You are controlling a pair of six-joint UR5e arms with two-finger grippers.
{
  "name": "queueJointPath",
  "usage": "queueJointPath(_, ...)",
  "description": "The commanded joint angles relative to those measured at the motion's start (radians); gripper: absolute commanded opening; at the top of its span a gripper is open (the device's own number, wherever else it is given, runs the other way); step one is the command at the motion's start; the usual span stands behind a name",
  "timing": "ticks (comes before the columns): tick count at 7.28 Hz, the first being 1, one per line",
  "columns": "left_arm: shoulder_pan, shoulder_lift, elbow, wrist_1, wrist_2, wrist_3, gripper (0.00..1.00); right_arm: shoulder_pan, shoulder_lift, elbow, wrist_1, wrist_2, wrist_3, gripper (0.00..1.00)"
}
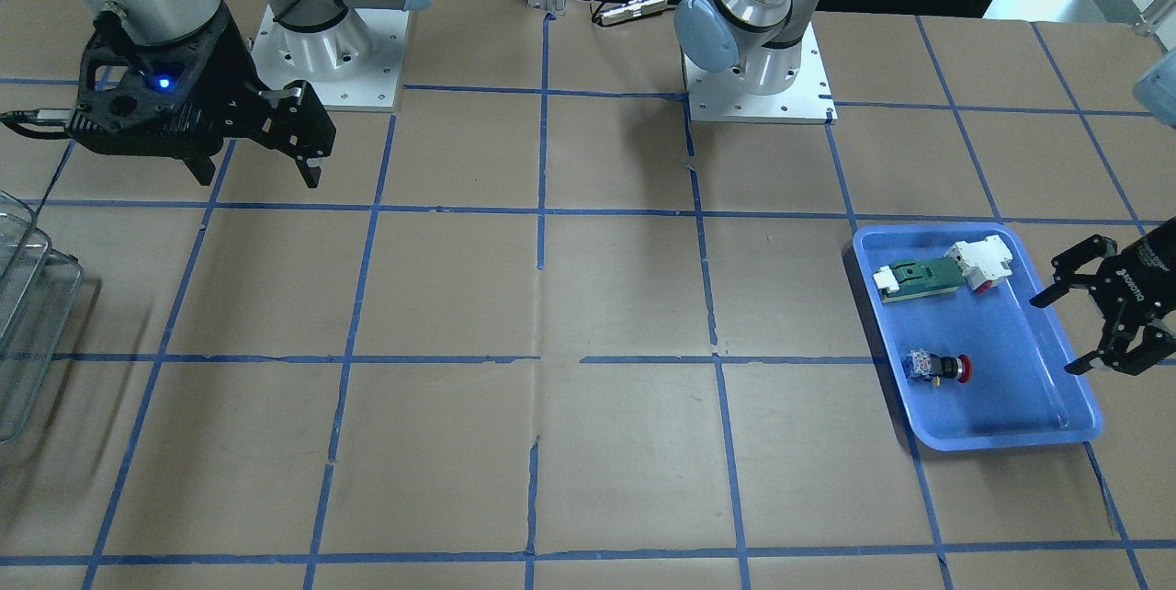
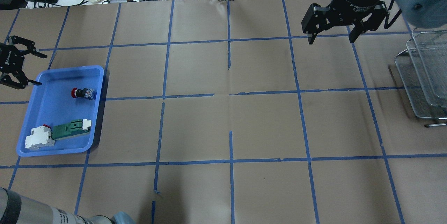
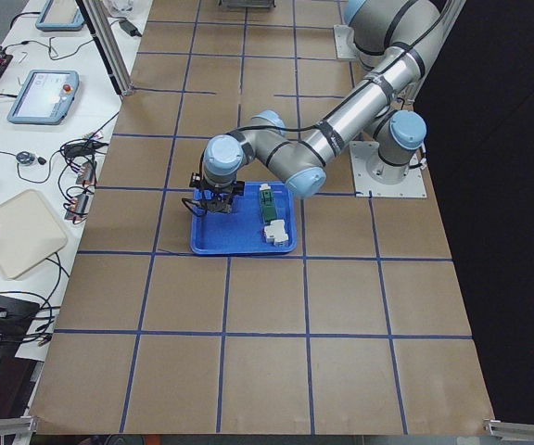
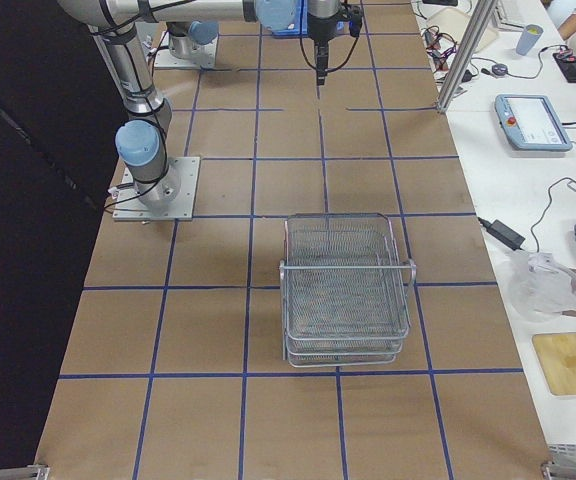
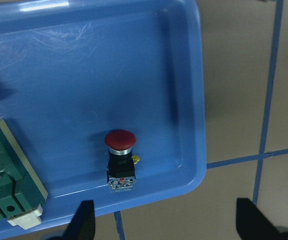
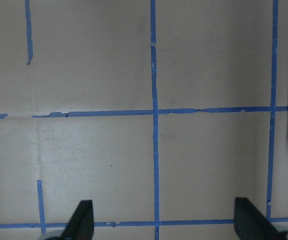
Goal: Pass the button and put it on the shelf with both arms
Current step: 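Move the left gripper over the red push button in the blue tray, then lower the left gripper and grasp the red push button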
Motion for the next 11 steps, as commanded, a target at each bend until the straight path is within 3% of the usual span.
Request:
queueJointPath(1,0.018,-0.028,-0.015,-0.003,0.019,-0.010,1.00,0.000,0.000,0.000,-0.001,0.000,0.000,1.00)
queueJointPath(3,0.018,-0.098,0.043,-0.023,0.034,-0.106,1.00,0.000,0.000,0.000,0.000,0.000,0.000,1.00)
queueJointPath(6,0.018,-0.156,0.028,-0.066,-0.024,-0.097,1.00,0.000,0.000,0.000,0.000,0.000,-0.001,1.00)
queueJointPath(9,0.015,-0.204,0.044,-0.057,-0.032,0.027,1.00,0.000,0.000,0.000,0.000,0.000,0.000,1.00)
queueJointPath(11,0.014,-0.225,0.044,-0.061,-0.085,0.038,1.00,0.000,0.002,0.000,-0.001,0.000,0.000,1.00)
